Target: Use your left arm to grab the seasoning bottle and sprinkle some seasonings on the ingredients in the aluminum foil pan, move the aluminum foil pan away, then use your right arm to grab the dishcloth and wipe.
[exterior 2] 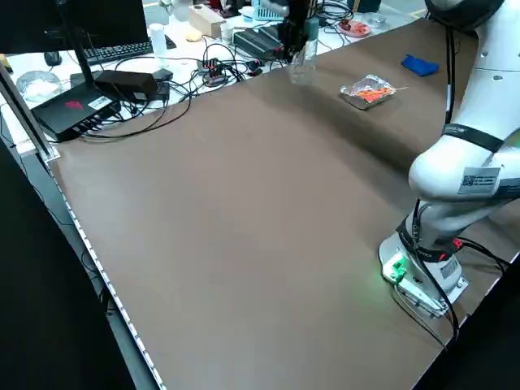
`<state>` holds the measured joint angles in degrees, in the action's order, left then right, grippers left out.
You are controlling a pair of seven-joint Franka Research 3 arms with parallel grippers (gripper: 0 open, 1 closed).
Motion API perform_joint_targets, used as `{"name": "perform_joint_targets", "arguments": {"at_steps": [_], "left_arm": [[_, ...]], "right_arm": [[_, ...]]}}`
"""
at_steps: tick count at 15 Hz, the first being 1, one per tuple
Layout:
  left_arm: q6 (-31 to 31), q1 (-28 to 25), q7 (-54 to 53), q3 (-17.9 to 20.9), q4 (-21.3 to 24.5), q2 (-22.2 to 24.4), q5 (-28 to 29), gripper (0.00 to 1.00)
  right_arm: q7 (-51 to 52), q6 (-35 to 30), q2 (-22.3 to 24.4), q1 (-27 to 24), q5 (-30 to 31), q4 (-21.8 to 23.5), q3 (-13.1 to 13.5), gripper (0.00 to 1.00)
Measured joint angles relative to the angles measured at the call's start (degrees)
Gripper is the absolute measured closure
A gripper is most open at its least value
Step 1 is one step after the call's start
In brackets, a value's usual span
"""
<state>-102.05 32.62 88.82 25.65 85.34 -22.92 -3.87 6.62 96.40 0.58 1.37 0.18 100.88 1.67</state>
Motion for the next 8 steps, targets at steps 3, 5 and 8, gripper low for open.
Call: {"name": "perform_joint_targets", "arguments": {"at_steps": [3, 5, 8], "left_arm": [[-11.71, -2.38, -1.17, -0.14, 6.82, -0.79, -0.78, 0.78], [-14.70, -2.81, -1.42, -0.24, 8.16, -1.38, -1.46, 0.78], [-23.14, -4.76, -1.49, -0.37, 9.92, -5.78, -2.72, 0.78]], "right_arm": [[0.00, 0.02, -0.02, 0.00, 0.00, 0.00, 0.00, 0.00], [0.00, 0.02, -0.02, 0.00, 0.00, 0.00, -0.01, 0.00], [0.00, 0.02, -0.16, 0.01, 0.00, 0.00, -0.05, 0.00]]}}
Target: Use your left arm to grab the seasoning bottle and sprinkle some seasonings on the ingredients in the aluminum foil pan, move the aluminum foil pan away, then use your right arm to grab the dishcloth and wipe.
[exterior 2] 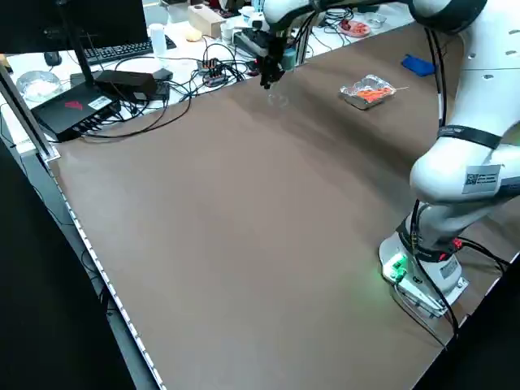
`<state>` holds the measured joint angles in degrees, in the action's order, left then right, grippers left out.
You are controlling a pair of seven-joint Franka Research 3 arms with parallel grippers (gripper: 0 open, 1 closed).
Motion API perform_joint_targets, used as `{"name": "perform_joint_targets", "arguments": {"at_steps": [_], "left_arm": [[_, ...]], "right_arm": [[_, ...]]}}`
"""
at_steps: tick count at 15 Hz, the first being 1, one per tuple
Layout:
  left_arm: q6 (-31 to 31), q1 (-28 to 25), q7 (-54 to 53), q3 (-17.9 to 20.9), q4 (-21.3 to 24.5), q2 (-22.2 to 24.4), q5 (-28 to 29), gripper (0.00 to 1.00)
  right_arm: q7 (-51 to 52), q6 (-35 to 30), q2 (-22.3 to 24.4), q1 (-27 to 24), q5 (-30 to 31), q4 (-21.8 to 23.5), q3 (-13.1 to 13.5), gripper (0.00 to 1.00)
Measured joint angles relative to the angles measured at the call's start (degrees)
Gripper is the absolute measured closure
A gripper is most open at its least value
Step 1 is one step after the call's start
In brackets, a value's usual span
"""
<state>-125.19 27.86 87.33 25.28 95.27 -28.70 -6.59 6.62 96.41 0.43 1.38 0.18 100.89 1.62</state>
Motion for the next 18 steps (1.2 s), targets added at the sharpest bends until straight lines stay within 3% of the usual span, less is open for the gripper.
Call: {"name": "perform_joint_targets", "arguments": {"at_steps": [9, 18], "left_arm": [[-3.23, -0.79, 0.00, -0.11, 0.19, -4.83, -0.02, 0.78], [-4.27, -3.39, 0.00, -1.72, 0.20, -6.51, -0.63, 0.78]], "right_arm": [[0.00, 0.27, -1.65, 0.68, 0.00, -0.06, -0.25, 0.00], [0.00, 0.27, -1.65, 0.69, 0.00, -0.07, -0.25, 0.00]]}}
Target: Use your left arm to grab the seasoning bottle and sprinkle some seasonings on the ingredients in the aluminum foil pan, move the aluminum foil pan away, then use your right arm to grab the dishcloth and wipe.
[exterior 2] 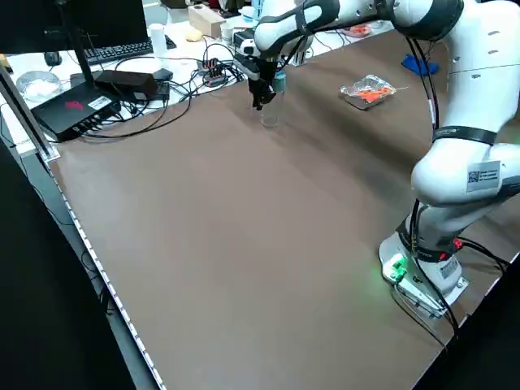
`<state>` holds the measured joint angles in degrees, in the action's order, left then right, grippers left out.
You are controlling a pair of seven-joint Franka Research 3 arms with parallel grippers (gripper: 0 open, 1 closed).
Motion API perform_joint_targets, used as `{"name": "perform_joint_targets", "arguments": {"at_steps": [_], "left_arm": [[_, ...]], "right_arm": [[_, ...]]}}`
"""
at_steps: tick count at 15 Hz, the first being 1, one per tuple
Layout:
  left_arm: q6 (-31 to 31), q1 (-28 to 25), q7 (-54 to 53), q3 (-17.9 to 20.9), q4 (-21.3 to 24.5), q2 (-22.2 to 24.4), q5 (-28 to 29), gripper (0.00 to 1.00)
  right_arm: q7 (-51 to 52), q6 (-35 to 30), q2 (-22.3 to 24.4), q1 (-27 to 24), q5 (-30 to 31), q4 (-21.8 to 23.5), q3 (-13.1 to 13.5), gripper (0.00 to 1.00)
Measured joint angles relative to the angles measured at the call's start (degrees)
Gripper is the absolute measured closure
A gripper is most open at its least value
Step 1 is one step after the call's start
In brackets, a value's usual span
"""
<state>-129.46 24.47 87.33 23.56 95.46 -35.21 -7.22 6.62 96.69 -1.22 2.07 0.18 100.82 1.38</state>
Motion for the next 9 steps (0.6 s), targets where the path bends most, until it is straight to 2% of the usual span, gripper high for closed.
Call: {"name": "perform_joint_targets", "arguments": {"at_steps": [6, 7, 8, 9], "left_arm": [[-0.51, -0.09, 0.00, -0.25, -0.03, -0.85, -0.02, 0.76], [-1.03, -0.32, 0.00, -0.25, -0.09, -0.84, -0.02, 0.69], [-1.41, -0.82, -0.03, -0.24, -0.34, -0.84, -0.02, 0.52], [-1.53, -0.89, -0.07, -0.22, -0.46, -0.85, -0.02, 0.43]], "right_arm": [[0.00, 0.00, 0.00, 0.00, 0.00, 0.00, 0.00, 0.00], [0.00, 0.00, 0.00, 0.00, 0.00, 0.00, 0.00, 0.00], [0.00, 0.00, 0.00, 0.00, 0.00, 0.00, 0.00, 0.00], [0.00, 0.00, 0.00, 0.00, 0.00, 0.00, 0.00, 0.00]]}}
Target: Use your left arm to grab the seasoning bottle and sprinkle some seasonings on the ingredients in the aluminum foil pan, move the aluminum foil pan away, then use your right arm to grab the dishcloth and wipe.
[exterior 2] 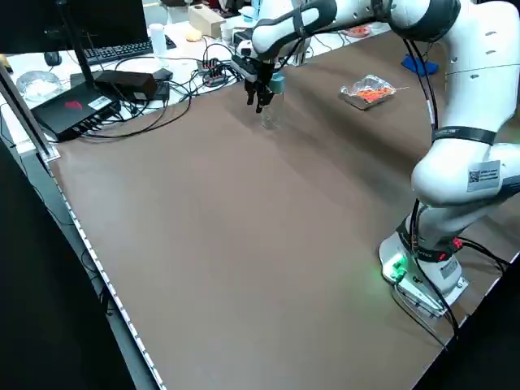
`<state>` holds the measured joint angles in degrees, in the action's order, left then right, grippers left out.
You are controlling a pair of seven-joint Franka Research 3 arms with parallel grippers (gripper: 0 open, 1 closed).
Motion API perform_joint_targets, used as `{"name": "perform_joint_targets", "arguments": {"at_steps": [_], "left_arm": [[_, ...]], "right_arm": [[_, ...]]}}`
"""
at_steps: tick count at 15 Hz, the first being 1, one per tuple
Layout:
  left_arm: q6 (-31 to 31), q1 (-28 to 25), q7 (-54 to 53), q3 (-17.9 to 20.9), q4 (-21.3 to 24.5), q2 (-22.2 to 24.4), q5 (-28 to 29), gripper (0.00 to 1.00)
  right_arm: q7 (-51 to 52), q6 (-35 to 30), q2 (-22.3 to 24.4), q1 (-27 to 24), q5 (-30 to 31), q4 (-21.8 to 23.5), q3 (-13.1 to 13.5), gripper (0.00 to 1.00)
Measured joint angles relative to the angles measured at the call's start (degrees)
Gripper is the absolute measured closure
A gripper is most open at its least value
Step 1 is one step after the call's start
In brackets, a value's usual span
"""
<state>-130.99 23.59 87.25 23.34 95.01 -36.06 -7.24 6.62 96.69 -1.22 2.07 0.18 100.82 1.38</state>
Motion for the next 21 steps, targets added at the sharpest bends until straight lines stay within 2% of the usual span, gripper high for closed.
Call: {"name": "perform_joint_targets", "arguments": {"at_steps": [5, 10, 13, 16, 19, 21], "left_arm": [[-0.13, 0.52, -0.05, -0.01, -2.11, 0.60, 0.00, 0.00], [8.55, 1.25, -7.89, 0.00, -3.76, 7.05, 6.48, 0.00], [15.90, 2.22, -19.47, -1.20, -3.79, 12.46, 7.27, 0.00], [22.87, 2.62, -29.39, -7.16, -3.67, 16.20, 7.27, 0.00], [24.28, 2.73, -37.46, -14.23, -3.07, 16.64, 7.27, 0.00], [24.60, 3.16, -48.08, -17.29, -2.58, 15.95, 6.77, 0.00]], "right_arm": [[0.00, 0.09, 0.00, 0.00, 0.00, -0.01, 0.01, 0.00], [-0.03, 3.97, 0.00, -0.03, 0.00, -0.04, 0.21, 0.00], [-0.05, 4.64, 0.00, -0.06, 0.00, -0.04, 0.32, 0.00], [-0.15, 4.89, -0.01, -0.25, -0.33, 0.19, 0.53, 0.00], [-0.15, 6.27, -0.20, -0.72, -0.72, 1.31, 0.57, 0.00], [-0.15, 6.33, -0.28, -0.80, -0.90, 1.57, 0.56, 0.00]]}}
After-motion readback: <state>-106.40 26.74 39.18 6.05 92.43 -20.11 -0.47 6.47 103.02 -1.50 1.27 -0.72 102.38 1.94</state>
